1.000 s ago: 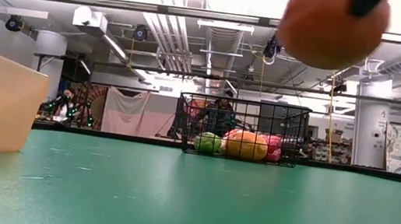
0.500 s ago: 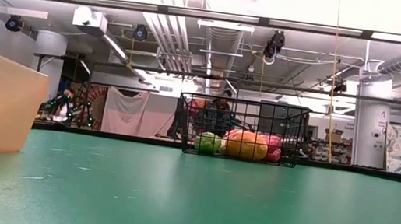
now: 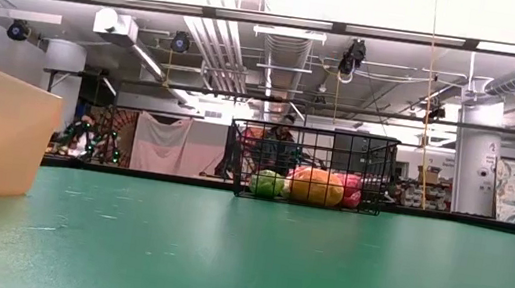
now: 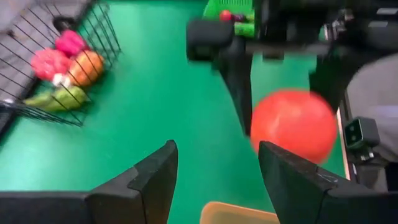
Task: Sort produce into baskets
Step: Put the orange into the orange bin
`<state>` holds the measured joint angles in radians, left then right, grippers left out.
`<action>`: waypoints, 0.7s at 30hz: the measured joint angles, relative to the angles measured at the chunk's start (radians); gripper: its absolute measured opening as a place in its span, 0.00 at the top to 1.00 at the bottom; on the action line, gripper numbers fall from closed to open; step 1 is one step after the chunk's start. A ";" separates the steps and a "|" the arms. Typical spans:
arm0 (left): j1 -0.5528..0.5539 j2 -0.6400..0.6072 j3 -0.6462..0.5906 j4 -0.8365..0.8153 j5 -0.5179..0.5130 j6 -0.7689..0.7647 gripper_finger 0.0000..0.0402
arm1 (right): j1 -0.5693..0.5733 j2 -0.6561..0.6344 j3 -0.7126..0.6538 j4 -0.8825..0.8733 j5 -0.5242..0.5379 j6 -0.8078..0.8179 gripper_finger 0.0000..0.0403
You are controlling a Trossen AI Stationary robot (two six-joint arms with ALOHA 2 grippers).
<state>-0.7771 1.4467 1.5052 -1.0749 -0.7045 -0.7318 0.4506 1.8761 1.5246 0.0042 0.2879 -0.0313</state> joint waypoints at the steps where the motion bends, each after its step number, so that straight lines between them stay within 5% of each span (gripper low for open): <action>1: -0.010 0.000 0.016 -0.016 -0.015 0.000 0.49 | -0.004 0.013 0.000 0.032 0.000 -0.010 0.19; 13: -0.082 0.003 0.023 -0.052 -0.093 -0.073 0.49 | -0.054 0.189 0.003 0.436 -0.005 -0.023 0.19; 21: -0.118 0.015 0.017 -0.053 -0.101 -0.128 0.49 | -0.078 0.298 0.075 0.451 -0.007 -0.033 0.19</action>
<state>-0.8948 1.4614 1.5223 -1.1283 -0.8055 -0.8602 0.3729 2.1741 1.5992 0.4552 0.2807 -0.0642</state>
